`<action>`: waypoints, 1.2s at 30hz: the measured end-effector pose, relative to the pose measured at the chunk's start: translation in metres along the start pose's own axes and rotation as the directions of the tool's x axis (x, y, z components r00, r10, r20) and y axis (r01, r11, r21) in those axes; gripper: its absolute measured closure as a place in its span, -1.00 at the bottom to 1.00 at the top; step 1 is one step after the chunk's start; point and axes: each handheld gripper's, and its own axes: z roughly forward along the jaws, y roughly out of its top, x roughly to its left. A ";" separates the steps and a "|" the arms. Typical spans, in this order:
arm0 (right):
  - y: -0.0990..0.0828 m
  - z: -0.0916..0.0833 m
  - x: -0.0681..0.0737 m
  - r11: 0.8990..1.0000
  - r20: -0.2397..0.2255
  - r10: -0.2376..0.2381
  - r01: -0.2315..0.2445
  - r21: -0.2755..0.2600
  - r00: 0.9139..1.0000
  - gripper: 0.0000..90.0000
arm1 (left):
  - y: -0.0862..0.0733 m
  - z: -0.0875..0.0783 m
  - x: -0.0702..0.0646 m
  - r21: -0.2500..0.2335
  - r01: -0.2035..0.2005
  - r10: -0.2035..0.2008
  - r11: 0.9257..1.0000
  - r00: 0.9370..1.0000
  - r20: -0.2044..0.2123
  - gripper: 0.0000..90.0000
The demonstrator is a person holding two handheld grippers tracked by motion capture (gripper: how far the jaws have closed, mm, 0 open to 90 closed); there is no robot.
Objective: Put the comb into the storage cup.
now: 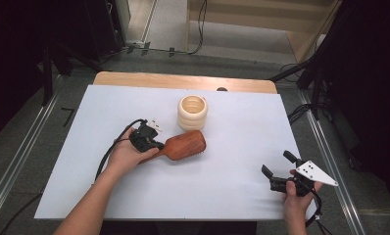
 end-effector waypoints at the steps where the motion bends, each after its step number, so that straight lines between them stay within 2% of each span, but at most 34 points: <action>1: 0.000 0.000 0.000 1.000 0.000 0.000 0.000 0.000 1.000 -1.00 | -0.001 0.000 -0.001 -0.001 -0.004 0.004 1.000 1.000 -0.002 1.00; 9: 0.000 0.000 0.000 1.000 0.003 -0.003 0.003 0.000 1.000 -1.00 | -0.009 -0.004 -0.010 -0.008 -0.004 0.004 1.000 1.000 0.008 1.00; 10: 0.000 0.000 0.000 1.000 0.003 -0.004 0.004 0.001 1.000 -1.00 | -0.011 -0.008 -0.010 -0.029 0.009 -0.009 1.000 1.000 -0.018 0.91; 12: 0.000 0.000 0.000 1.000 0.003 -0.004 0.004 0.001 1.000 -1.00 | -0.012 -0.011 -0.009 -0.042 0.017 -0.018 0.999 1.000 -0.022 0.68; 14: 0.000 0.000 0.000 1.000 0.003 -0.004 0.004 0.001 1.000 -1.00 | -0.013 -0.017 -0.009 -0.076 0.026 -0.028 0.997 0.999 -0.024 0.55; 15: 0.000 0.000 0.000 1.000 0.003 -0.004 0.004 0.001 1.000 -1.00 | -0.013 -0.020 -0.009 -0.088 0.029 -0.031 0.996 0.999 -0.022 0.55; 16: 0.000 0.000 0.000 1.000 0.003 -0.003 0.003 0.001 1.000 -1.00 | -0.012 -0.023 -0.009 -0.092 0.032 -0.033 0.995 0.999 -0.014 0.35; 17: 0.000 0.000 0.000 1.000 0.003 -0.003 0.003 0.001 1.000 -1.00 | -0.012 -0.026 -0.010 -0.096 0.038 -0.039 0.995 0.999 -0.005 0.35; 18: 0.000 0.000 0.000 1.000 0.003 -0.004 0.004 0.002 1.000 -1.00 | -0.011 -0.028 -0.010 -0.090 0.033 -0.032 0.995 0.999 0.008 0.13; 19: 0.000 0.000 0.000 1.000 0.003 -0.004 0.004 0.002 1.000 -1.00 | -0.010 -0.029 -0.012 -0.090 0.027 -0.026 0.996 1.000 0.018 0.13; 21: 0.000 0.000 0.000 1.000 0.003 -0.005 0.005 0.004 1.000 -1.00 | -0.010 -0.031 -0.017 -0.084 0.008 -0.007 0.996 1.000 0.019 -0.05; 22: 0.000 0.000 0.000 1.000 0.003 -0.005 0.005 0.004 1.000 -1.00 | -0.009 -0.031 -0.019 -0.085 0.009 -0.008 0.996 1.000 0.015 -0.33; 23: 0.000 0.000 0.000 1.000 0.003 -0.008 0.008 0.005 1.000 -1.00 | -0.009 -0.030 -0.020 -0.082 0.009 -0.008 0.997 1.000 0.016 -0.46; 24: 0.000 0.000 0.000 1.000 0.003 -0.008 0.008 0.005 1.000 -1.00 | -0.008 -0.029 -0.021 -0.081 0.008 -0.006 0.997 1.000 0.021 -0.46; 25: 0.000 0.001 0.000 1.000 0.002 -0.008 0.008 0.005 1.000 -1.00 | -0.008 -0.028 -0.022 -0.073 0.013 -0.012 0.997 1.000 0.010 -0.58; 26: 0.000 0.001 0.001 1.000 -0.001 -0.008 0.008 0.006 1.000 -1.00 | -0.007 -0.027 -0.023 -0.062 0.013 -0.013 0.998 1.000 -0.004 -1.00; 30: 0.000 0.001 0.000 1.000 -0.002 -0.006 0.006 0.007 1.000 -1.00 | -0.005 -0.025 -0.027 -0.045 0.001 0.000 0.999 1.000 0.016 -1.00; 31: 0.000 0.001 0.000 1.000 -0.003 -0.005 0.006 0.007 1.000 -1.00 | -0.005 -0.022 -0.030 -0.017 -0.020 0.021 1.000 1.000 0.010 -1.00; 33: 0.000 0.001 0.000 1.000 -0.002 -0.007 0.007 0.008 1.000 -1.00 | -0.005 -0.020 -0.031 0.000 -0.036 0.036 0.999 0.999 0.015 -0.84; 34: 0.000 0.001 0.000 1.000 -0.002 -0.007 0.007 0.008 1.000 -1.00 | -0.005 -0.018 -0.033 0.014 -0.042 0.041 0.999 0.999 0.006 -0.84; 36: 0.000 0.001 0.000 1.000 -0.002 -0.009 0.009 0.008 1.000 -1.00 | -0.004 -0.014 -0.033 0.035 -0.048 0.048 0.998 0.999 -0.014 -0.64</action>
